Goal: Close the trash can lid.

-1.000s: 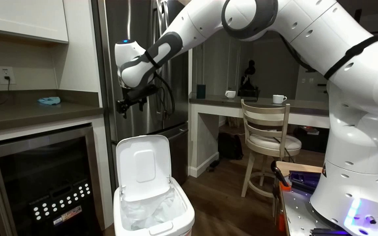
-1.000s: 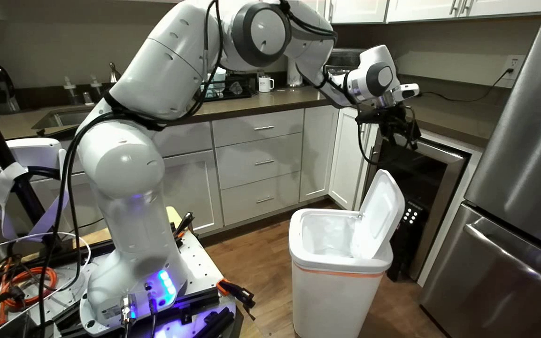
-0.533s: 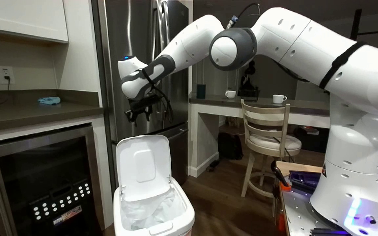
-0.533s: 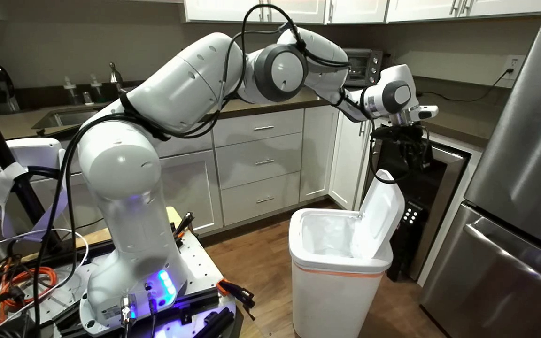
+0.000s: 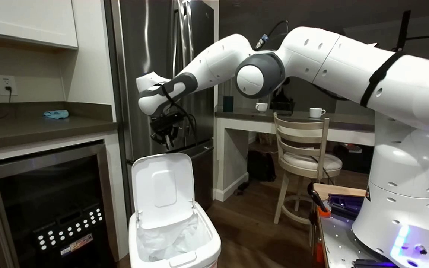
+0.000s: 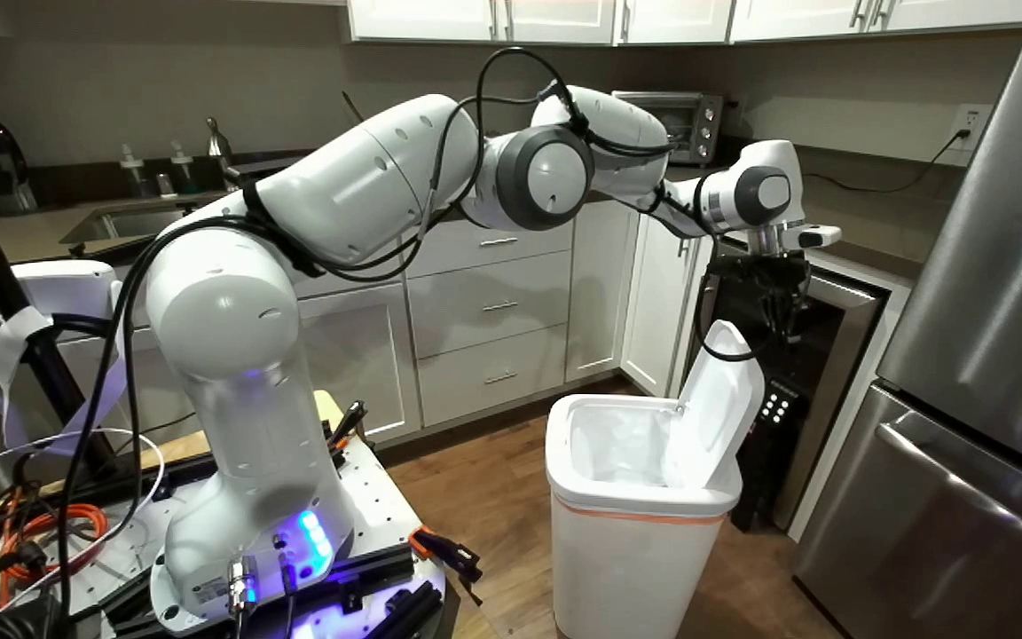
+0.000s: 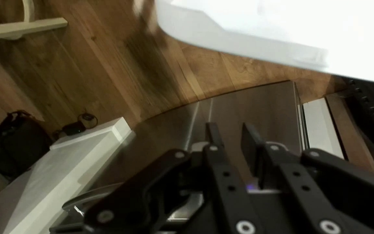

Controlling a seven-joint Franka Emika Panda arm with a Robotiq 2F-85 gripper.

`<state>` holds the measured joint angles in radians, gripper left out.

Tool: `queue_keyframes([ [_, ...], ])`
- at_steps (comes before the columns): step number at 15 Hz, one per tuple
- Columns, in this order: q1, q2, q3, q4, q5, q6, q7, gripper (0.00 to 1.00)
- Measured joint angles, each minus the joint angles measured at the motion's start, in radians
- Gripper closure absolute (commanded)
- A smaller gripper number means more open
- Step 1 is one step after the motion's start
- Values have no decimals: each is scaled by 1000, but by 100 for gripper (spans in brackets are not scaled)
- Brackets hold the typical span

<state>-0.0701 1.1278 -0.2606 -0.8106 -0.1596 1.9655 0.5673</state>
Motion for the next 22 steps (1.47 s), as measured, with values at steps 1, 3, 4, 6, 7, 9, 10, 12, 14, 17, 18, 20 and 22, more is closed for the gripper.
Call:
queue_keyframes([
  [1,0,5,4,12,5,-27,11,99],
  [3,0,11,14,27,16,-71,30,100],
  [4,0,14,19,32,20,-86,36,97],
  [6,0,19,29,36,30,-105,45,95],
  [7,0,22,33,36,35,-109,46,95],
  [9,0,29,41,36,42,-114,48,95],
  [10,-1,33,44,36,44,-114,48,96],
  [12,-2,43,49,36,47,-118,48,96],
  [14,-2,47,52,36,49,-127,49,96],
  [17,-2,41,58,37,59,-161,54,96],
  [18,-2,39,62,36,65,-179,61,96],
  [20,-1,39,72,35,82,-219,76,96],
  [22,2,37,84,33,93,-257,93,95],
])
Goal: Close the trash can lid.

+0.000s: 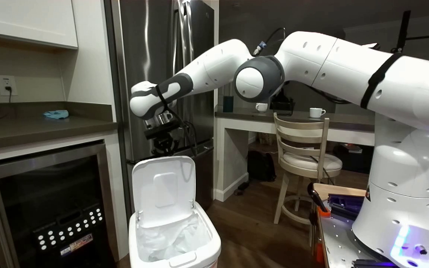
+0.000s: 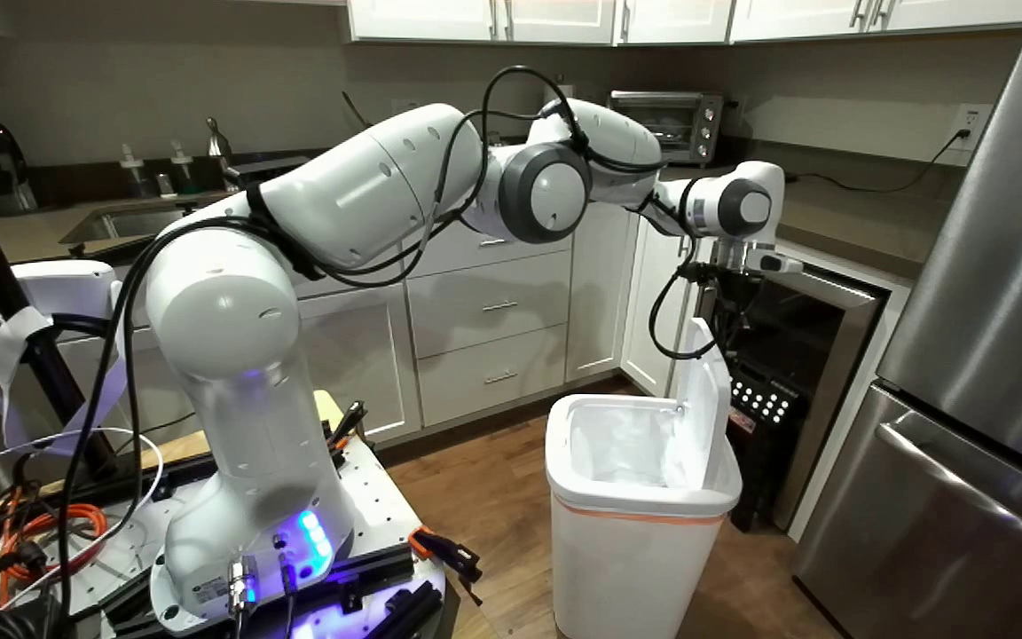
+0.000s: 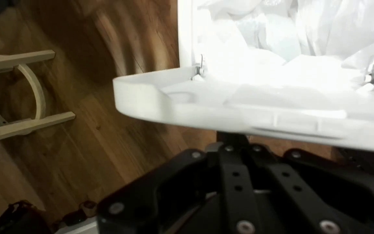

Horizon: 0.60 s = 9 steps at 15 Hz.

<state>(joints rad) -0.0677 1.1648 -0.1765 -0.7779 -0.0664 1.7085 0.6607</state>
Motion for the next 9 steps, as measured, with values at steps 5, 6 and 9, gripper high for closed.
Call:
queue_keyframes([
  [5,8,-22,24,-44,23,-57,36,95],
  [6,8,-30,29,-61,24,-59,42,96],
  [9,11,-62,36,-126,25,-61,66,96],
])
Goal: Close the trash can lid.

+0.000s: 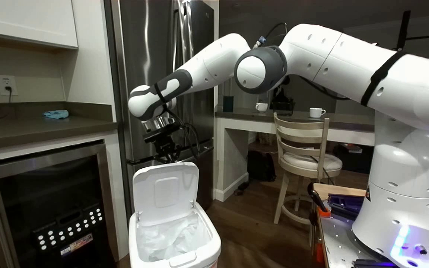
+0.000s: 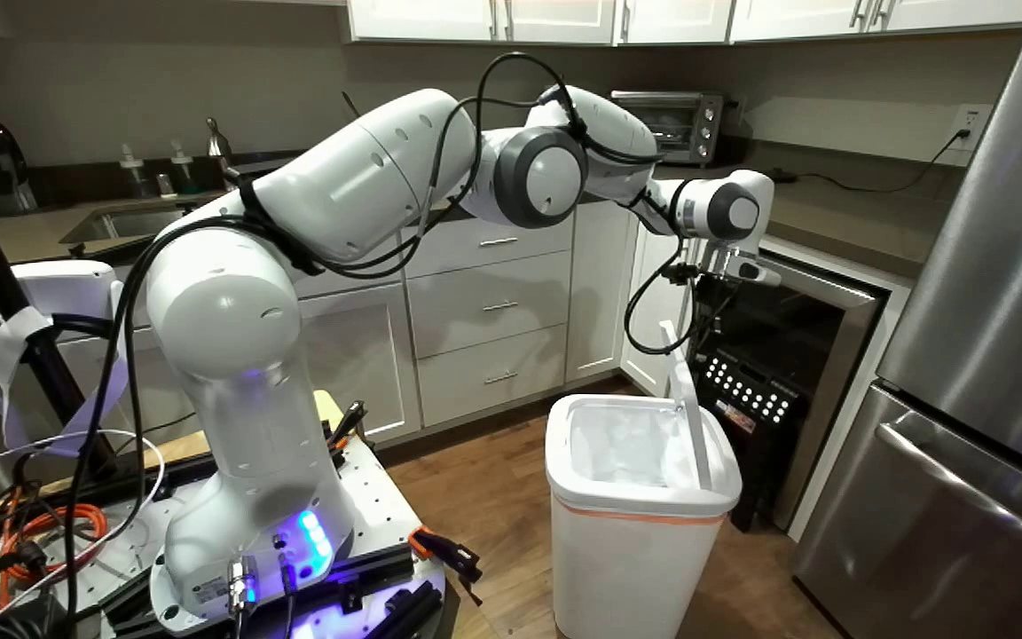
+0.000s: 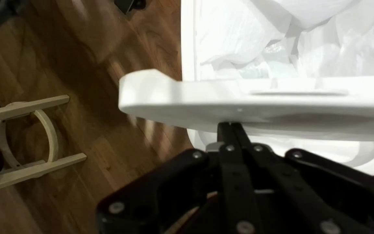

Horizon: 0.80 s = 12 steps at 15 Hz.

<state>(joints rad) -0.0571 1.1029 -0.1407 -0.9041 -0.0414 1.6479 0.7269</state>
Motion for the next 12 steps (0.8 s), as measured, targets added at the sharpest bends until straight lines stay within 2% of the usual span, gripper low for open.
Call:
queue_keyframes([
  [7,12,-113,3,-165,0,2,11,96],
  [12,25,-169,6,-227,0,6,11,96],
])
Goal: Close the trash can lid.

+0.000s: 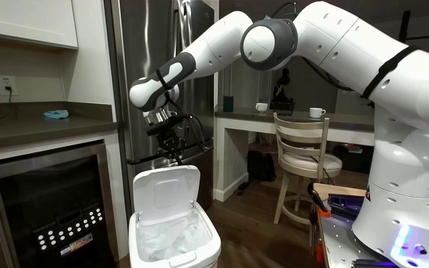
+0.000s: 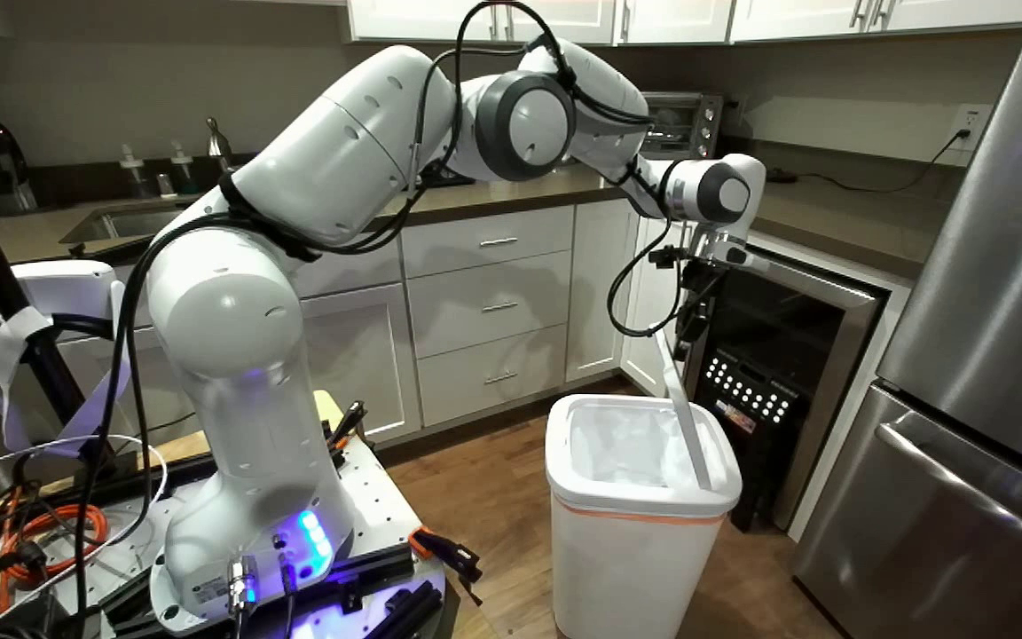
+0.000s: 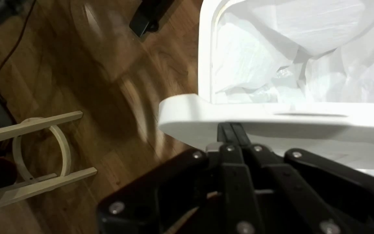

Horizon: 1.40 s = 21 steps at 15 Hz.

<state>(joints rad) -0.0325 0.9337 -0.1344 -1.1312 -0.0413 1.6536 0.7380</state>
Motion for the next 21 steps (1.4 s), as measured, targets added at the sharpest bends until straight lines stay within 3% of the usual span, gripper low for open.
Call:
queue_keyframes([
  [14,-1,30,0,-5,2,-2,0,98],
  [21,-6,72,19,-97,115,-8,-2,98],
])
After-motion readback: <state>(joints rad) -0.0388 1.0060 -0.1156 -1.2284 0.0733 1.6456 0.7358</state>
